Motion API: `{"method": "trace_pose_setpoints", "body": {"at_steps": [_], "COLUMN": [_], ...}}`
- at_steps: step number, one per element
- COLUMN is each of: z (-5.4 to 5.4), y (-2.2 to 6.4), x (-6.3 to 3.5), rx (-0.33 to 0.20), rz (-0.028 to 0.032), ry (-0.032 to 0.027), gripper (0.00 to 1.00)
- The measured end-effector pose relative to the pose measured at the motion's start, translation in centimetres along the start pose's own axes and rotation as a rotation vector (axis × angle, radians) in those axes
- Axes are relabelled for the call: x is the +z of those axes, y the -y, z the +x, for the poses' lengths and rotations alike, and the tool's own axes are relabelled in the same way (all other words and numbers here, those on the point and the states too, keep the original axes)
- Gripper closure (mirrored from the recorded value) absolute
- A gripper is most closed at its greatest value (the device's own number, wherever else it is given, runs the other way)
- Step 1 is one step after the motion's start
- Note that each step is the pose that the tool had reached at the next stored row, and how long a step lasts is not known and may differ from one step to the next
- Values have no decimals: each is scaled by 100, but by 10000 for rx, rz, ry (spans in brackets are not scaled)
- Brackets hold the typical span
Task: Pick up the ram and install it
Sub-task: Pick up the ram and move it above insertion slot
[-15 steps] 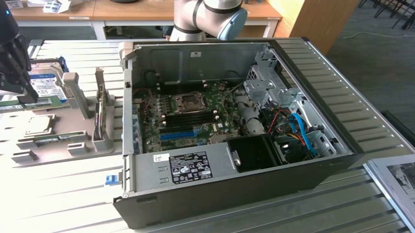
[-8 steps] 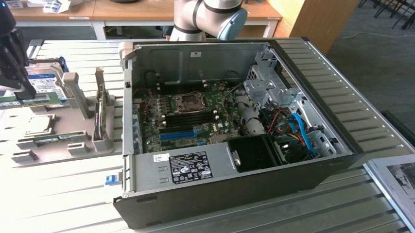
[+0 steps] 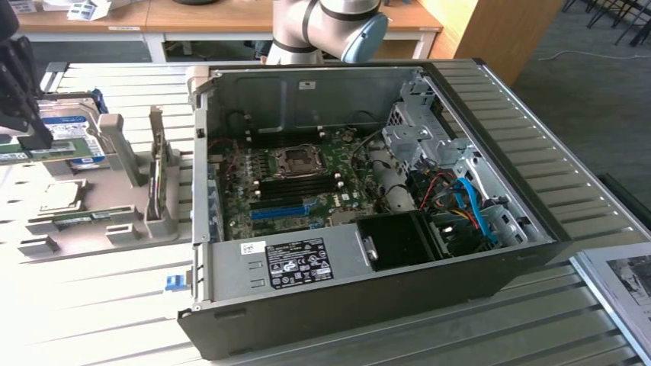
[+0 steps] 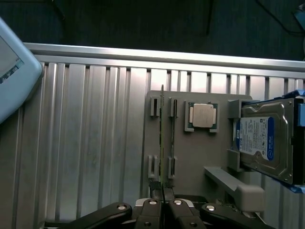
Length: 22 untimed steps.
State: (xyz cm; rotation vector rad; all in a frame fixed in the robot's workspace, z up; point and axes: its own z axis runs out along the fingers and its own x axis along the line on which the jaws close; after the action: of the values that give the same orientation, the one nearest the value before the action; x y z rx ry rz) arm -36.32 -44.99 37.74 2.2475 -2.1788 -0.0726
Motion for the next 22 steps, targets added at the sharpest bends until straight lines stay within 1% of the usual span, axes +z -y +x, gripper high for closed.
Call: {"method": "trace_pose_setpoints", "body": {"at_steps": [22], "z": [-6], "y": [9], "x": [-253], "rx": [24], "rz": [1], "ry": [1], "gripper": [88]}}
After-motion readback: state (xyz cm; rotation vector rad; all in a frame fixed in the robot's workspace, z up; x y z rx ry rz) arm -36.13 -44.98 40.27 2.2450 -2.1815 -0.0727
